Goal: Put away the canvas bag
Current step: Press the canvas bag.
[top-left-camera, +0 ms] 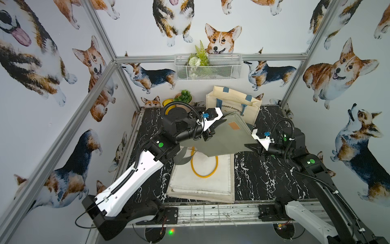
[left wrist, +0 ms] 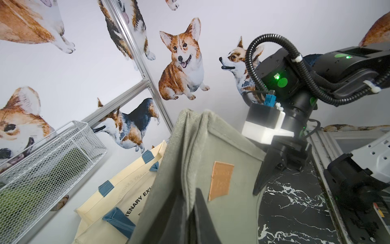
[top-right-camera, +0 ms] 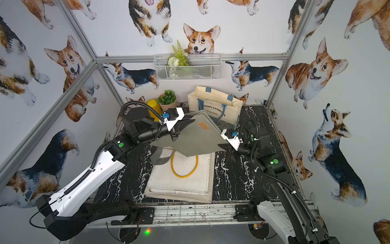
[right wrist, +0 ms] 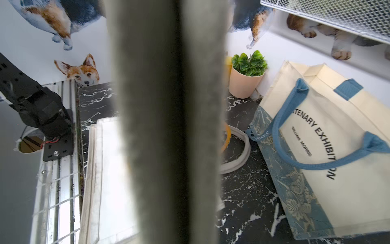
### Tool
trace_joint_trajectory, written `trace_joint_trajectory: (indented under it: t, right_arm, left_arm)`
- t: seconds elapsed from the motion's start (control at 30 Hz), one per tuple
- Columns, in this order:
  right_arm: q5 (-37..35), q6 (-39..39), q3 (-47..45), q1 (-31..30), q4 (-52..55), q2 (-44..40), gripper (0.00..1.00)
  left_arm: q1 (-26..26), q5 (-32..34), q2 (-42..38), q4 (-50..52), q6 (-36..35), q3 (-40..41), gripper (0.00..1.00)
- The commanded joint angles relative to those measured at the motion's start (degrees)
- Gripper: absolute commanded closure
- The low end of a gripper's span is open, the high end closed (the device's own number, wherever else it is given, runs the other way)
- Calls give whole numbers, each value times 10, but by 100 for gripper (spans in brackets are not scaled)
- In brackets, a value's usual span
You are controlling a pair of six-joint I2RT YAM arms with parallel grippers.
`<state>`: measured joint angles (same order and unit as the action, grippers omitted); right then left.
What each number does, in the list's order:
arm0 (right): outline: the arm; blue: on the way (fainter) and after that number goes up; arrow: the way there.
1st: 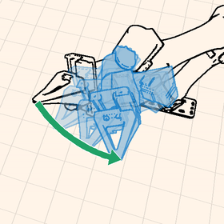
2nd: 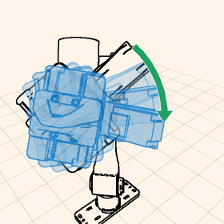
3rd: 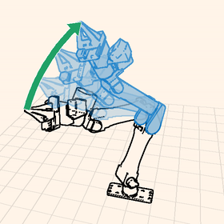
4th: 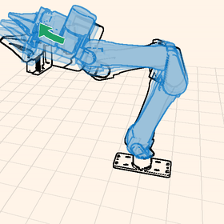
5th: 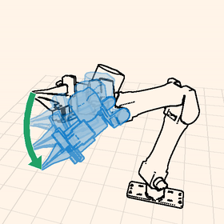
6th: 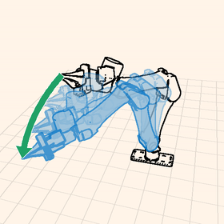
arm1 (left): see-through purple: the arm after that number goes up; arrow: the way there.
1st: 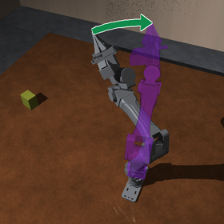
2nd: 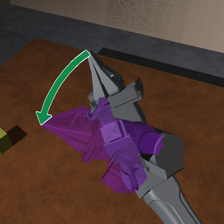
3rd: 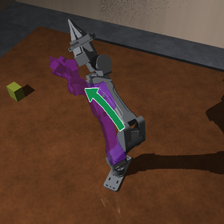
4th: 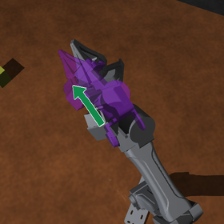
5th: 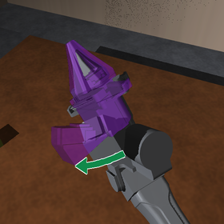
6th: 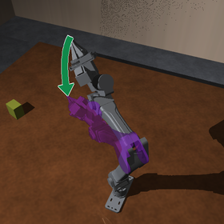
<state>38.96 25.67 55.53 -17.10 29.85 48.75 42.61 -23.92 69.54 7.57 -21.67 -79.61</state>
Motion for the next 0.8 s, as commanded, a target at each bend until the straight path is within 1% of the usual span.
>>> trace_joint_trajectory:
  t: [0.0,0.03,0.07,0.17,0.23,0.33,0.43,0.5,0.6,0.7,0.77]
  right_arm:
    - [-41,124,74,7,92,36,100]
    - [-54,146,102,8,131,52,100]
    - [-63,163,129,8,164,66,100]
    - [-82,198,179,8,216,91,100]
    - [-100,223,198,7,238,101,100]
    - [-128,238,208,7,245,106,100]
    - [-119,236,221,8,248,110,100]
    - [-113,240,228,7,253,113,100]
    - [-126,254,234,5,266,118,100]
    - [-142,258,236,5,270,117,100]
    - [-147,255,237,4,270,116,100]
  left_arm:
    - [6,62,7,57,-42,-21,24]
    - [20,76,9,68,-58,-29,15]
    - [37,95,10,79,-83,-38,1]
    - [89,147,33,148,-173,-93,0]
    - [121,176,59,205,-230,-148,0]
    - [158,201,95,259,-280,-218,0]
    - [176,204,132,306,-311,-268,0]
    - [178,212,161,339,-332,-298,0]
    - [186,229,202,388,-370,-349,0]
    - [194,227,227,397,-385,-395,0]
    - [199,233,234,390,-391,-409,0]
